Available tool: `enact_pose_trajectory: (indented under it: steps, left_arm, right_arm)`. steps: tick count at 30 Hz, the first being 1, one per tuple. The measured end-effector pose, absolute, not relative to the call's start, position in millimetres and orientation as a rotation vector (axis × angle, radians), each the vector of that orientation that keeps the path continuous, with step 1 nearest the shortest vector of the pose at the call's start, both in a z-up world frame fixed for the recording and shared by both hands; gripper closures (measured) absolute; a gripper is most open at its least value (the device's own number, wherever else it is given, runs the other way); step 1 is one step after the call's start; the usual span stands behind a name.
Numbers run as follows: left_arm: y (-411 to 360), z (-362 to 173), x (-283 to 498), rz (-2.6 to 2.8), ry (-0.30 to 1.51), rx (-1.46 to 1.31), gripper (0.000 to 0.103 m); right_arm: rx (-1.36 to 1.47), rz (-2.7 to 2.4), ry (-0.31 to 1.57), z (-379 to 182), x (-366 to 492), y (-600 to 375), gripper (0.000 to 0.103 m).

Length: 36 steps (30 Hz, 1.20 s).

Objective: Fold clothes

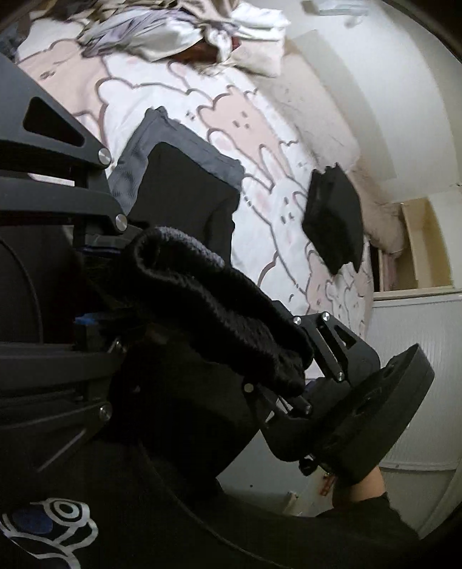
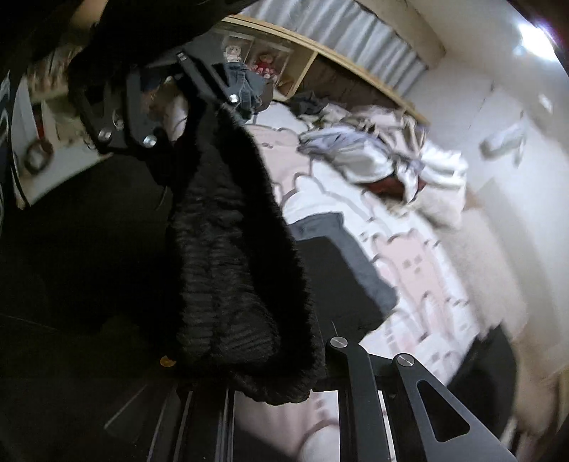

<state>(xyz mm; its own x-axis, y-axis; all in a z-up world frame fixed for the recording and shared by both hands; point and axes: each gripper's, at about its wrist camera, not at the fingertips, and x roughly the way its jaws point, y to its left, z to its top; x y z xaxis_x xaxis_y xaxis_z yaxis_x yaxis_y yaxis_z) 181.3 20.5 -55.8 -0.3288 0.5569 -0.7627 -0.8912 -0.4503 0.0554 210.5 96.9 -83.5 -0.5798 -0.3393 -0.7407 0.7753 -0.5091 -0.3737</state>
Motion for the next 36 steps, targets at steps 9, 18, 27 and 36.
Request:
enact_pose_trajectory:
  steps: [9, 18, 27, 36]
  left_arm:
    - [34.2, -75.8, 47.5, 1.986, 0.447, -1.066, 0.079]
    - [28.4, -125.4, -84.6, 1.966, 0.374, -1.241, 0.079]
    - [21.6, -202.2, -145.2, 1.949, 0.331, -1.403, 0.073]
    - [-26.5, -188.0, -138.9, 2.123, 0.185, -1.422, 0.042]
  right_arm:
    - [1.116, -2.082, 0.571, -106.2, 86.6, 133.2, 0.088]
    - [1.313, -1.96, 0.439, -144.9, -45.6, 154.6, 0.088]
    - [1.515, -1.864, 0.296, -222.2, -119.3, 148.6, 0.087]
    - [1.5, -2.199, -0.024, -203.9, -121.8, 204.8, 0.027]
